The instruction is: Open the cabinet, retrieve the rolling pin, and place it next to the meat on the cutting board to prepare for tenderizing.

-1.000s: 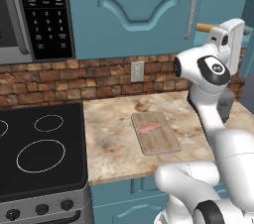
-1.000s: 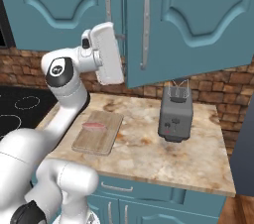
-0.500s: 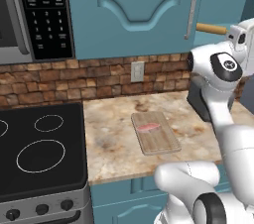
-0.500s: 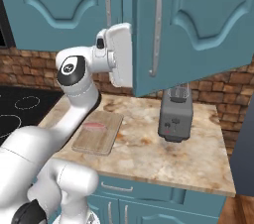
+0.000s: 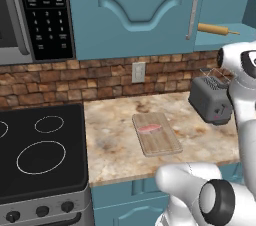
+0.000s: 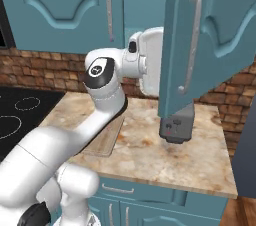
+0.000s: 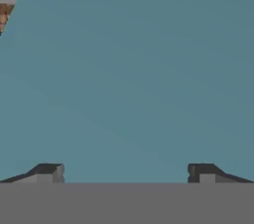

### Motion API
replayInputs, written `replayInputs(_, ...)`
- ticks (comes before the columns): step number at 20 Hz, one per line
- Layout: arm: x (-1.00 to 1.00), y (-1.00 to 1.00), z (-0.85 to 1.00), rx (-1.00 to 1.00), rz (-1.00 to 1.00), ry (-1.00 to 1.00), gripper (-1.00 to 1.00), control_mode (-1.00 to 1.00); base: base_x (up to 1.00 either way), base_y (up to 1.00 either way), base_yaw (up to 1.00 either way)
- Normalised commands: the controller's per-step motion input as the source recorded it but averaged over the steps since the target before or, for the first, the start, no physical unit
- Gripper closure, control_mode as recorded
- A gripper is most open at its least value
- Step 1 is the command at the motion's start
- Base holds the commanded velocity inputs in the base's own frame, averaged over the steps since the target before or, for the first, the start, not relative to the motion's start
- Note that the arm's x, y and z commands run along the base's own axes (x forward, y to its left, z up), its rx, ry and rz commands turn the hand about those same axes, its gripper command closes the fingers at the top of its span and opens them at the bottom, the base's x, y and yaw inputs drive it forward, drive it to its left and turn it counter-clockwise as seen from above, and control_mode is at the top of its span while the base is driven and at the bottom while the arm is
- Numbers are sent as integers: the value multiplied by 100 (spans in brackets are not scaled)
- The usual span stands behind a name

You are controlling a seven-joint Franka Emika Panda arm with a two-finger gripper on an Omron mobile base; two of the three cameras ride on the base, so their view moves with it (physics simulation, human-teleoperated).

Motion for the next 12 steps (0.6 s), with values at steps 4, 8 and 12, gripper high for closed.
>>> replayInputs(4, -8, -87, 0, 0, -13, 0, -100, -100, 0, 0, 0)
replayInputs(8, 0, -84, 0, 0, -11, 0, -100, -100, 0, 0, 0)
replayInputs(12, 6, -81, -1, 0, -8, 0, -100, -100, 0, 0, 0)
